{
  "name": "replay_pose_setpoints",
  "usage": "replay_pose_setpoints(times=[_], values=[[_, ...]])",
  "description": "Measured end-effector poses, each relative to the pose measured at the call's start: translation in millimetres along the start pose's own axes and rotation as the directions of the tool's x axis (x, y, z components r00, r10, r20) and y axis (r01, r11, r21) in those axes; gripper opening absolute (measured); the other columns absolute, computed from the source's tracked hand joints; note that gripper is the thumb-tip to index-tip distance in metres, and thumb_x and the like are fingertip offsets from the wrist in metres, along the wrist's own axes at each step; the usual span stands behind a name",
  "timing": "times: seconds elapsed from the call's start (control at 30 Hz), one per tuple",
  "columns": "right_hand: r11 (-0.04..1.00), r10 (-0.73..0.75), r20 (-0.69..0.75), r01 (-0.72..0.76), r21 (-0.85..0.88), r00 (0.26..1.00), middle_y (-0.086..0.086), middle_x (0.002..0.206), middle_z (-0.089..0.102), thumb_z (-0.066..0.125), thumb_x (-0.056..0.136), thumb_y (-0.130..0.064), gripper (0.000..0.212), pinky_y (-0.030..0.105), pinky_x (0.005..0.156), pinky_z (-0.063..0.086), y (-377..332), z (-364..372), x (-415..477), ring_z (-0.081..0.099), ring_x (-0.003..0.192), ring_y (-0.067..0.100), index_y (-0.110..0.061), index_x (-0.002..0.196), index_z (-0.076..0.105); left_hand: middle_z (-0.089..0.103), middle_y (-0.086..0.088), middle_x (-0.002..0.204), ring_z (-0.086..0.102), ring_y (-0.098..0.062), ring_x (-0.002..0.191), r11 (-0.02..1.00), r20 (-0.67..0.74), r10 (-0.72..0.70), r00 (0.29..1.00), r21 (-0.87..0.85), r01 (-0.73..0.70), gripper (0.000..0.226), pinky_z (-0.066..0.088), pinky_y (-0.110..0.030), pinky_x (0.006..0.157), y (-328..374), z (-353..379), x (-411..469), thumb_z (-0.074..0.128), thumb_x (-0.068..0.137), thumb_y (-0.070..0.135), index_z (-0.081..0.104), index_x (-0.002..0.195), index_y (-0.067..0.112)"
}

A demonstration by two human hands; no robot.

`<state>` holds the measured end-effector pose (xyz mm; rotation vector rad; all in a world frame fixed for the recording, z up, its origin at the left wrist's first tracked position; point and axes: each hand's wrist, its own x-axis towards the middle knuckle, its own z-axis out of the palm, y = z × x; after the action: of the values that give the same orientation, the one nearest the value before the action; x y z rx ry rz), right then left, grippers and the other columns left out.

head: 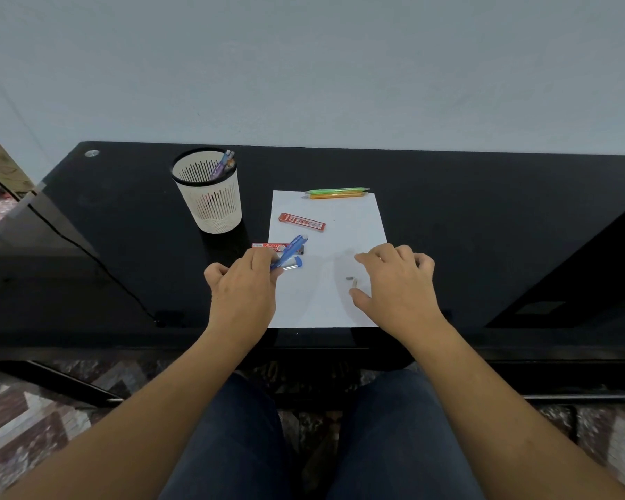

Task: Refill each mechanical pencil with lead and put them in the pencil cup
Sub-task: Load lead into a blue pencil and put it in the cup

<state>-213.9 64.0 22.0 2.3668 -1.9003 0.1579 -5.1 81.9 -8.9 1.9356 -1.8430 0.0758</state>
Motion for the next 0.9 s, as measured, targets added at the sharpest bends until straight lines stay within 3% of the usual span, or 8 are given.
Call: replay_pose_setpoints(times=[0.1,0.2,0.57,0.77,0.9], values=[[1.000,-0.004,0.014,0.004,-0.006,1.000,-0.007,0.128,0.050,0.050,0.090,-0.045,0.040,0.039,0.100,0.026,-1,3,3,0.043,0.117,0.017,-0.030,0.127,0.054,0.058,0.003,0.088,0.039,-0.011,0.066,0.988,-0.039,0.119,0.992,0.106,-0.114,0.010,0.006,-0.028,0.072,-4,2,-1,0.062,0.092,0.019,0.060,0.101,0.020],[1.000,-0.005,0.026,0.005,-0.012,1.000,-0.008,0.125,0.052,0.048,0.092,-0.043,0.034,0.040,0.100,0.027,-2,6,6,0.043,0.115,0.017,-0.030,0.122,0.058,0.060,0.002,0.086,0.048,-0.016,0.065,0.966,-0.035,0.180,0.983,0.192,-0.170,0.024,0.006,-0.029,0.072,-9,5,-1,0.075,0.079,0.011,0.064,0.098,0.020],[0.990,-0.030,0.092,0.042,-0.132,0.995,-0.002,0.115,0.054,0.044,0.095,-0.031,0.023,0.045,0.100,0.029,-20,17,29,0.046,0.108,0.019,-0.026,0.108,0.062,0.059,0.002,0.086,0.053,-0.019,0.071,0.955,-0.087,0.216,0.973,0.225,-0.192,0.029,0.017,-0.034,0.072,-18,16,4,0.078,0.073,0.007,0.066,0.095,0.022],[0.977,-0.058,0.134,0.084,-0.194,0.989,0.003,0.117,0.052,0.048,0.095,-0.022,0.023,0.048,0.106,0.026,-26,17,30,0.045,0.112,0.022,-0.019,0.116,0.054,0.058,0.003,0.087,0.053,-0.018,0.072,0.955,-0.115,0.215,0.970,0.231,-0.184,0.030,0.018,-0.036,0.073,-26,23,5,0.076,0.074,0.006,0.066,0.097,0.023],[0.987,-0.108,0.107,0.120,-0.106,0.988,0.001,0.114,0.056,0.041,0.096,-0.015,0.027,0.046,0.108,0.021,-32,16,30,0.049,0.109,0.021,-0.018,0.123,0.046,0.059,0.003,0.088,0.054,-0.018,0.074,0.957,-0.124,0.219,0.968,0.219,-0.188,0.031,0.019,-0.035,0.074,-26,25,5,0.077,0.074,0.006,0.066,0.097,0.023]])
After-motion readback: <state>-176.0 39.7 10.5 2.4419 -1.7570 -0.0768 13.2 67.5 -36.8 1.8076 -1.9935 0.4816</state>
